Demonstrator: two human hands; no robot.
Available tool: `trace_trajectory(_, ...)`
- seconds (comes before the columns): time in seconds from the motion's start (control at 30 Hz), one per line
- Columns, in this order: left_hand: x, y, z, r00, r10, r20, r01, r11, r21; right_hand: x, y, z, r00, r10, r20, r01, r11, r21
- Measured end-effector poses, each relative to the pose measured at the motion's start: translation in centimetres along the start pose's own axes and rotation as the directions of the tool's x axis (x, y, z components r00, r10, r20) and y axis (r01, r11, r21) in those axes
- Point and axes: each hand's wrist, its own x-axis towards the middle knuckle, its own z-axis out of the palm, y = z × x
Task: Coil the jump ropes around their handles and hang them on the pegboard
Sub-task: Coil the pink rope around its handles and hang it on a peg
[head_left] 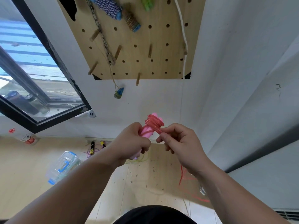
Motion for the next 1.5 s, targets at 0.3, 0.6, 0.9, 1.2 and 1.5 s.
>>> trace_trajectory(0.3,-1.8,1.0,-0.3,0.982,0.077,0.170,-0.011,0.934,-0.357,0.4,0.3,-1.1,0.997,-0.011,0.080,-0.006,0.978,0.210)
trace_trajectory(0.6,-3.4,0.2,0.6,0.740,0.231,0.632,0.234,0.792,-0.563,0.6,-0.5,-2.1,0.895,-0.095,0.435,-0.046,0.952,0.304)
trace_trajectory(0.9,-1.7,-1.0,0.4,0.823,0.077,0.563,0.282,0.805,-0.522,-0.2,-1.0,-1.1,0.929,-0.100,0.355,0.003,0.964,0.265)
trace_trajectory(1.2,-3.3,-0.7,2.9,0.898,0.408,-0.163,-0.286,0.824,0.490,0.5,-0.1,-0.7,0.993,0.094,-0.076,-0.080,0.983,0.163)
trace_trajectory(1.5,-1.8,-1.3,2.9,0.714,0.657,-0.242,-0.394,0.664,0.635,0.6,-0.8,0.2,0.990,0.095,-0.109,-0.065,0.966,0.250)
